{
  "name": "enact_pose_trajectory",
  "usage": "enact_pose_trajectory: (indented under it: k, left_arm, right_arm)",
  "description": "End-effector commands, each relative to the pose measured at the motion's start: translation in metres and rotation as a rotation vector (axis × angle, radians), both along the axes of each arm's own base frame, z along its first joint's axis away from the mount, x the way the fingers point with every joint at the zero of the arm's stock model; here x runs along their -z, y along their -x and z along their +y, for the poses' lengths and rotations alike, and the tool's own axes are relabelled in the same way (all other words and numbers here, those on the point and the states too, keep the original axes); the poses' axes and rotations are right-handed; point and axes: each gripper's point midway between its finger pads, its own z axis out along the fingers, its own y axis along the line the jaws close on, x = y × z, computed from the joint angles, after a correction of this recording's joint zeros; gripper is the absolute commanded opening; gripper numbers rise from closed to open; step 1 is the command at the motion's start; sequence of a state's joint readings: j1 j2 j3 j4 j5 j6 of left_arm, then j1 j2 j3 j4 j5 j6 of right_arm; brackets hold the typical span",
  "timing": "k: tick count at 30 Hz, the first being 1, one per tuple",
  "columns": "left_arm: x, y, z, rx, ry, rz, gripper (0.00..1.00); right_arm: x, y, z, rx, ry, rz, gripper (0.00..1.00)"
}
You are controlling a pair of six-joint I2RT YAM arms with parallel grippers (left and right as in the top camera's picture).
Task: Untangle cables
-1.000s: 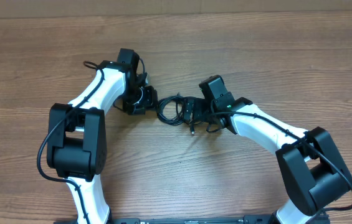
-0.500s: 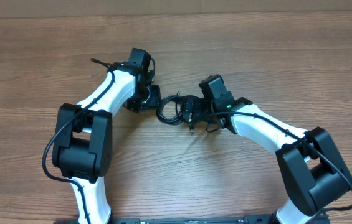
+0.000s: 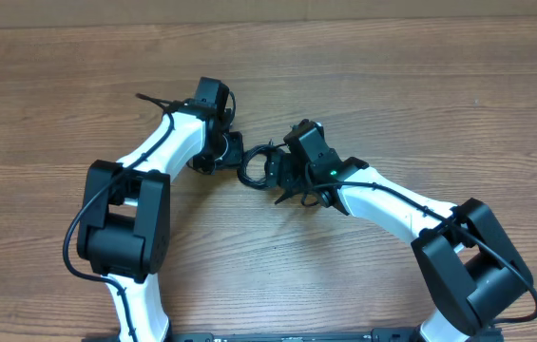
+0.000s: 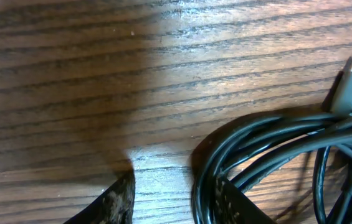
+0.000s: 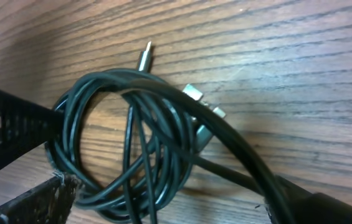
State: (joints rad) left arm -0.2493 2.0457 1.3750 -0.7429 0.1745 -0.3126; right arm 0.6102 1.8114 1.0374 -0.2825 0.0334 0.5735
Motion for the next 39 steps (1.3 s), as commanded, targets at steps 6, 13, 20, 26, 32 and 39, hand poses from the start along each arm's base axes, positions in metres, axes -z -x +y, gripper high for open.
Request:
enact_pose_trajectory:
  k: [6, 13, 20, 26, 32, 39]
  left_arm:
    - [0.030, 0.045, 0.015, 0.015, -0.080, 0.156, 0.40]
    - [0.033, 0.066, 0.043, 0.023, -0.225, 0.223, 0.44]
    - [0.037, 0.072, 0.044, 0.027, -0.227, 0.241, 0.45]
    - [0.038, 0.073, 0.046, 0.029, -0.233, 0.242, 0.48]
    - [0.036, 0.077, 0.059, -0.013, -0.302, 0.256, 0.50]
    - [0.036, 0.077, 0.058, -0.013, -0.301, 0.255, 0.53]
  right_arm:
    - [0.023, 0.003, -0.012, 0.069, 0.044, 0.054, 1.00]
    - [0.028, 0.009, -0.022, 0.177, 0.044, 0.103, 1.00]
    - [0.028, 0.008, -0.024, 0.185, 0.053, 0.098, 1.00]
    - [0.017, 0.016, 0.020, -0.131, -0.071, 0.080, 1.00]
    - [0.011, 0.012, 0.028, -0.165, -0.112, 0.057, 1.00]
    - [-0.053, -0.023, 0.032, -0.167, -0.291, 0.016, 1.00]
